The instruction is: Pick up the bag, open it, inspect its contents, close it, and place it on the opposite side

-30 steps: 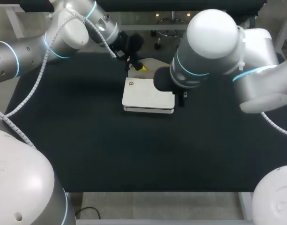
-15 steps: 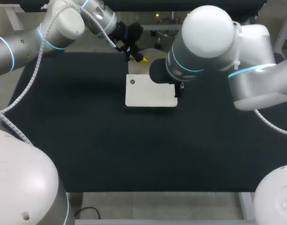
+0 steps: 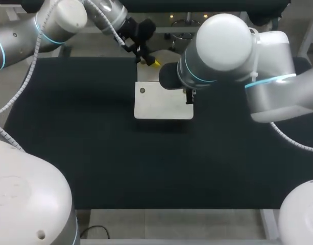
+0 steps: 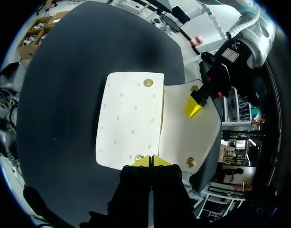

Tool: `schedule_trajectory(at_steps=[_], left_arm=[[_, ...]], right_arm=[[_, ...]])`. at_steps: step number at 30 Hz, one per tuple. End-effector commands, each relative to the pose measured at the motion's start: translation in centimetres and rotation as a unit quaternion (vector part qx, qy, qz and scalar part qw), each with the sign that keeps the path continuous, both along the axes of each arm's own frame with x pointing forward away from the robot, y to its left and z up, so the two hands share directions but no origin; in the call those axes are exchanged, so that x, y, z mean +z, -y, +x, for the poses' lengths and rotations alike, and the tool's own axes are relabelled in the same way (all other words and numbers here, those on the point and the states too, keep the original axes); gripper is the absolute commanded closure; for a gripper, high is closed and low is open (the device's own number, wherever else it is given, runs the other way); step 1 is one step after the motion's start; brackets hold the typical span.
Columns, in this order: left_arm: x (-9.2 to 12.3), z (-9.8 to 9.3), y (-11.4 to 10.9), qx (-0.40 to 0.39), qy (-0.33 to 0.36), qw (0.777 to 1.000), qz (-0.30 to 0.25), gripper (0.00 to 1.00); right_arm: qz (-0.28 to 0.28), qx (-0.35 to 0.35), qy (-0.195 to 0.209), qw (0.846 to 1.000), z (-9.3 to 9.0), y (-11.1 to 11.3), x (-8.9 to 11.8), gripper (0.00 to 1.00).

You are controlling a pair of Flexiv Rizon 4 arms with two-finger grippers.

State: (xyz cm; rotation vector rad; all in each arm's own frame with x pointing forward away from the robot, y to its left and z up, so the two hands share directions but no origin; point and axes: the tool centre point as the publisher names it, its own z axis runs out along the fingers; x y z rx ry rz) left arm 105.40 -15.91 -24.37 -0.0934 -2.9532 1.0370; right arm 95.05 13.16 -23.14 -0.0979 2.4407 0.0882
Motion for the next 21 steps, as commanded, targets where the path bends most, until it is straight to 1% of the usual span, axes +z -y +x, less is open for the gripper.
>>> schedule_trajectory(at_steps=[1,9,13,21], left_arm=[[-0.1,-0.1,0.0,-0.007,-0.005,1.000,-0.002,1.00],[-0.4,-0.8,-0.1,-0.008,-0.010,1.000,-0.005,1.00],[-0.4,-1.0,-0.1,-0.008,-0.015,1.000,-0.005,1.00],[0.0,-1.6,-0.4,-0.002,-0.019,1.000,-0.007,1.00]], right_arm=[[0.004,0.001,0.007,1.000,1.4,-0.4,-0.9,1.00],[0.009,0.000,0.009,1.000,3.3,-1.1,-1.5,1.00],[0.004,-0.001,0.005,1.000,4.2,-1.4,-2.3,1.00],[0.001,-0.010,-0.008,1.000,5.2,-1.3,-3.8,1.00]])
